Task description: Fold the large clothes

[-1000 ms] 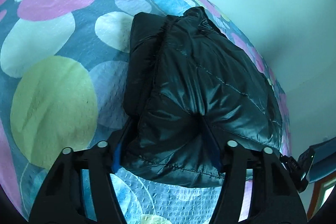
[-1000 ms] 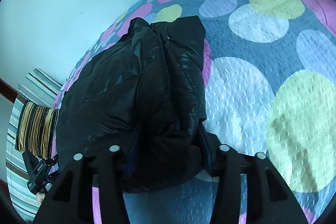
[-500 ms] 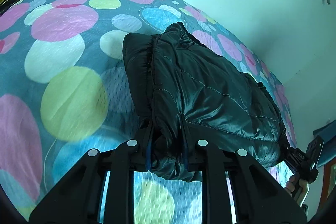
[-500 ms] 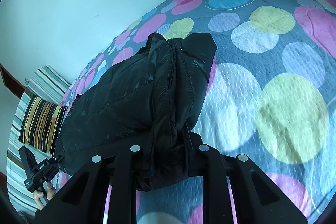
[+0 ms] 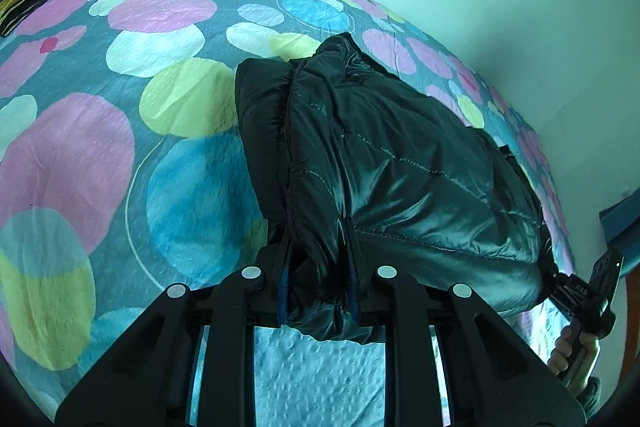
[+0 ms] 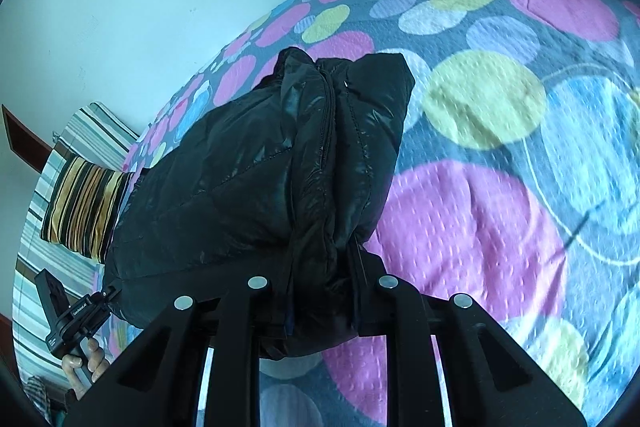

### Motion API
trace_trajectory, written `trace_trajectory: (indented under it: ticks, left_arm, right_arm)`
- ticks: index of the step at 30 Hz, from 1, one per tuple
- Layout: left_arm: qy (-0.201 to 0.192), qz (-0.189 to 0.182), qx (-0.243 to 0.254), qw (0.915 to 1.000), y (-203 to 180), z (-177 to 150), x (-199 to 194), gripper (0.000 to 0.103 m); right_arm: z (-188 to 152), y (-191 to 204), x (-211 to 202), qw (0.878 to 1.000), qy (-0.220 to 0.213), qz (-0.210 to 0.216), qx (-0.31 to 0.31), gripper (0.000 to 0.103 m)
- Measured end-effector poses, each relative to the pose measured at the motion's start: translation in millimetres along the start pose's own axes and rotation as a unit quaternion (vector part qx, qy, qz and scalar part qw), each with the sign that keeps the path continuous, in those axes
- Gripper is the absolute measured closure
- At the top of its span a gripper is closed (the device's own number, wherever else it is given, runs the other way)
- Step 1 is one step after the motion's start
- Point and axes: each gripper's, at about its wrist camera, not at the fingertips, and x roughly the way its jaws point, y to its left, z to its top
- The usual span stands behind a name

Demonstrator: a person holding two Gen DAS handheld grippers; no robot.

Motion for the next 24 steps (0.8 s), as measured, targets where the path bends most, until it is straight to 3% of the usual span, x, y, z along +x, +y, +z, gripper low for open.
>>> trace_trajectory:
  ticks: [10,13,18,24]
  left_arm:
    - [-0.006,0.01,0.002,0.9999,1.8,-3.1,3.6,0.077]
    - [-0.015,0.018,0.002,0.9997,2.1,-5.0,-2.5,0.069]
    - [-0.035,0.042,0.015,0.9984,3.9,-10.8,-16.5,0.043]
    - [-0.043,0.033,-0.021,0.9983,26.1,-7.2,-32.1,0.033]
  right_arm:
    - [-0.5,-3.1,4.3,1.0,-0.006,0.004,0.006,0.08]
    - [-0.9,-2.4,0.0,1.0,-0.005,0.002,0.007,0.074]
    - [0.3,-3.0,-17.3,1.0,-0.014,-0.022,0.002,0.07]
    - [7.4,0.7,-47.7,0.996,-0.042,-0.078,-0.013,0.07]
